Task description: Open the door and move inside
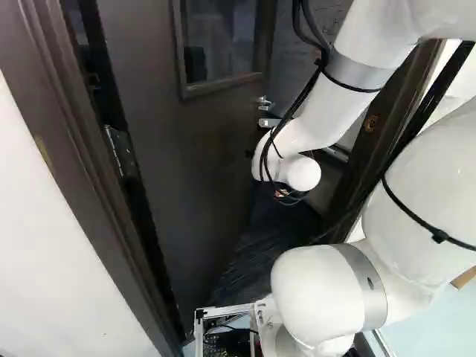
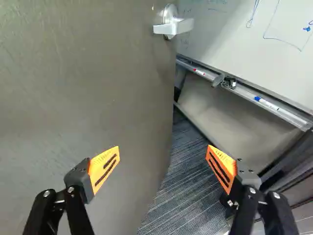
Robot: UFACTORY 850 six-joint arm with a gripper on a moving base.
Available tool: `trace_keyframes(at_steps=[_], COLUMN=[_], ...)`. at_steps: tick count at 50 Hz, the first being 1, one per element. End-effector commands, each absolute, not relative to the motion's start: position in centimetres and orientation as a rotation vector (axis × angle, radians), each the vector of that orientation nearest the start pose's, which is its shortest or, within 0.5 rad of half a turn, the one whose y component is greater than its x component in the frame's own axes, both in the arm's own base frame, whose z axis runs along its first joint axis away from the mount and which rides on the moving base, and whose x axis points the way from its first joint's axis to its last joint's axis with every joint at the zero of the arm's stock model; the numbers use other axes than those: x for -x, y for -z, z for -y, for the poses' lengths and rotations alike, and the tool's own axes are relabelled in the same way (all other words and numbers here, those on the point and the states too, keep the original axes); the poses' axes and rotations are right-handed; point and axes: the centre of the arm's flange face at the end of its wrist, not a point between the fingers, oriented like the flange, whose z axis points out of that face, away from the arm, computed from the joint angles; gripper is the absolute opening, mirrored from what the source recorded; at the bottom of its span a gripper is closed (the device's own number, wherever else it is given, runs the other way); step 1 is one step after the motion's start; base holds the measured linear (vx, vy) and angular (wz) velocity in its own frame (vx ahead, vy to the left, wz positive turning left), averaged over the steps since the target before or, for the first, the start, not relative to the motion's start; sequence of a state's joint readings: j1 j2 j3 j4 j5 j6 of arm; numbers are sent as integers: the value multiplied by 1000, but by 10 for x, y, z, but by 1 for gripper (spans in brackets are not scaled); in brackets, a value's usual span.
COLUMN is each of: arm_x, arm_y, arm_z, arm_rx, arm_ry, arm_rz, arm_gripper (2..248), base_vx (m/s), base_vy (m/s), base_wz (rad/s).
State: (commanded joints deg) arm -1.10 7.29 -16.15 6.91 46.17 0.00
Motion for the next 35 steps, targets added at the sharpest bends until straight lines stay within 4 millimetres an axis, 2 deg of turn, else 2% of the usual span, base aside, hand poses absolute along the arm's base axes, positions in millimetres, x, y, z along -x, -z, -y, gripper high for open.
trace_keyframes(at_steps=[35], arm_x=[-364], arm_y=[-388], arm_z=[-8], arm_rx=[2582], arm_ry=[1781], arm_rz=[-377], arm_gripper=[247], base_vx=[0], base_vy=[0], base_wz=[0])
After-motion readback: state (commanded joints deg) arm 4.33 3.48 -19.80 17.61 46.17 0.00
